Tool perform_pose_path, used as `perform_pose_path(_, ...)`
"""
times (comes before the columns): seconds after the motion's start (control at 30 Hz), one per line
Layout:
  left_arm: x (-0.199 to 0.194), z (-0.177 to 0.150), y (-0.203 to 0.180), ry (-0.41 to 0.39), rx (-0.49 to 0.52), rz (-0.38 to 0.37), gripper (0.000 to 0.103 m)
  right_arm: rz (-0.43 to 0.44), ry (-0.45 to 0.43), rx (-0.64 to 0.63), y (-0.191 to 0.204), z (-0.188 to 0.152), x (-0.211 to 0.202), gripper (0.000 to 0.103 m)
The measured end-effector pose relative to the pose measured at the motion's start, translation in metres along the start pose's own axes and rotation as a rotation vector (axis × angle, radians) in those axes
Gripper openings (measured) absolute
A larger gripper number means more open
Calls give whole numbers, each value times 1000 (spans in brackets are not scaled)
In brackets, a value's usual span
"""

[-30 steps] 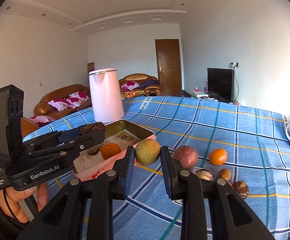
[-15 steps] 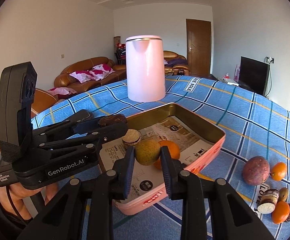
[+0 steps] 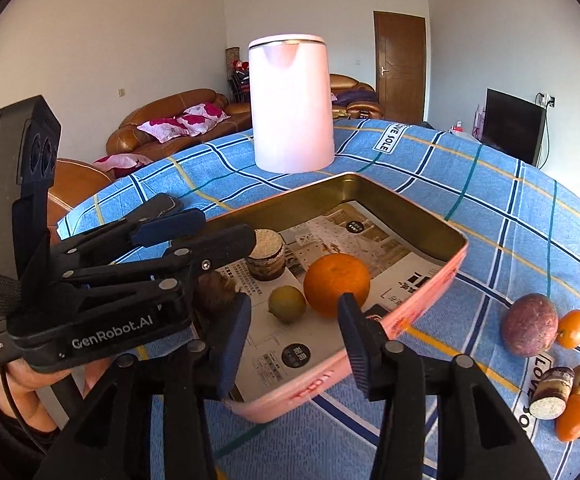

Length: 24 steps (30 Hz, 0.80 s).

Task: Organize fruits
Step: 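Release the brown cake and yellow-green fruit into the tin with both tools, then grasp the brown-and-white roll cake with the right tool while the left grasps the purple fruit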

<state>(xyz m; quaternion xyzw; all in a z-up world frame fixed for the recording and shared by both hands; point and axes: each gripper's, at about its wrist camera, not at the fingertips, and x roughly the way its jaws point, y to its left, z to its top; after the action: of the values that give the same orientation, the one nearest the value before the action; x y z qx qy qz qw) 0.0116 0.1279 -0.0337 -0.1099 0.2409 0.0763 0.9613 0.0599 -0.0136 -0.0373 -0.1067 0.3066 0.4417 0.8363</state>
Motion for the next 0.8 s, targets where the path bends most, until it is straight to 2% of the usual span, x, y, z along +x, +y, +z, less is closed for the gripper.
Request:
perform_pose_path(0.1, -6, 3, -15, -20, 16, -20, 71, -73, -29, -8, -20, -8, -24, 52)
perform_pose_path(0.33, 3, 2, -71, 12, 115, -110, 71, -337, -13, 20, -103, -30, -62, 53)
perform_pose_path(0.5, 16, 4, -104, 48, 174, -158, 72, -317, 66, 30, -132, -38, -57, 53)
perform_pose_path(0.63, 26, 10, -117, 64, 196, -156, 73, -266, 105, 39, -139, -41, -49, 53)
perform_pose_path(0.8, 36, 14, -128, 76, 218, -147, 73, -280, 158, 40, -143, -41, -33, 53)
